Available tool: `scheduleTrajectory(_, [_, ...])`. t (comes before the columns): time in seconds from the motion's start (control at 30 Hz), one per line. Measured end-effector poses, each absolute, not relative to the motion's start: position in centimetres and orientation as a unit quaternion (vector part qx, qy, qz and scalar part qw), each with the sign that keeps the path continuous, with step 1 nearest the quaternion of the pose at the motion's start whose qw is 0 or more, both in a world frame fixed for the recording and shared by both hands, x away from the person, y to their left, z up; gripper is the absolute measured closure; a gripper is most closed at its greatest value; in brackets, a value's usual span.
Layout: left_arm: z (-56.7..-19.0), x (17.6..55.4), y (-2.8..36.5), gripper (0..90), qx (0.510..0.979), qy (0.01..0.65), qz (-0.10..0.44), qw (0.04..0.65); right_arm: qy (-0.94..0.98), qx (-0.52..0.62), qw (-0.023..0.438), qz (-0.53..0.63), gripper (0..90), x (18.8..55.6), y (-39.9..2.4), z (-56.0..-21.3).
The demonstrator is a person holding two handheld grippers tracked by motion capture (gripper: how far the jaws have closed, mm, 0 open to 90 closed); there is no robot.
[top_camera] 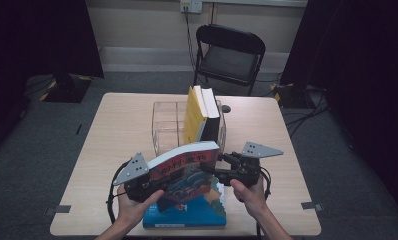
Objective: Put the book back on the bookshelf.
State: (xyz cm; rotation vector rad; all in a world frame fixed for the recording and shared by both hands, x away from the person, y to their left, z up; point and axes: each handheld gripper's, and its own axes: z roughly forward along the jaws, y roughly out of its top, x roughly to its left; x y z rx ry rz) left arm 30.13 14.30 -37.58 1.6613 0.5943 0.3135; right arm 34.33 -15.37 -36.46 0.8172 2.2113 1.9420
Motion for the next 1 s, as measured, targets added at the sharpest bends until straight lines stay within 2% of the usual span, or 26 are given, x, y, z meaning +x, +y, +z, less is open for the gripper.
scheduleTrajectory(0.17, [-37.5, 30.2, 14.4, 74.6, 0.719, 0.279, 0.131, 0.623, 0.724, 0.282, 0.045, 0.628, 36.8, 34.9, -15.7, -36.8])
scheduleTrajectory(0.27, [-37.7, 30.7, 15.0, 74.5, 0.711, 0.296, 0.125, 0.626, 0.731, 0.296, 0.056, 0.612, 35.0, 34.9, -16.3, -37.4])
scheduleTrajectory(0.5, [-38.0, 30.9, 17.0, 74.6, 0.69, 0.346, 0.118, 0.624, 0.739, 0.342, 0.063, 0.577, 33.5, 34.7, -19.6, -39.6])
scheduleTrajectory(0.73, [-37.4, 31.0, 18.5, 74.7, 0.682, 0.371, 0.14, 0.614, 0.747, 0.388, 0.082, 0.533, 31.4, 33.9, -23.1, -42.2])
scheduleTrajectory(1.0, [-36.4, 32.4, 19.1, 74.7, 0.665, 0.397, 0.162, 0.612, 0.764, 0.418, 0.084, 0.485, 30.0, 34.5, -24.3, -44.7])
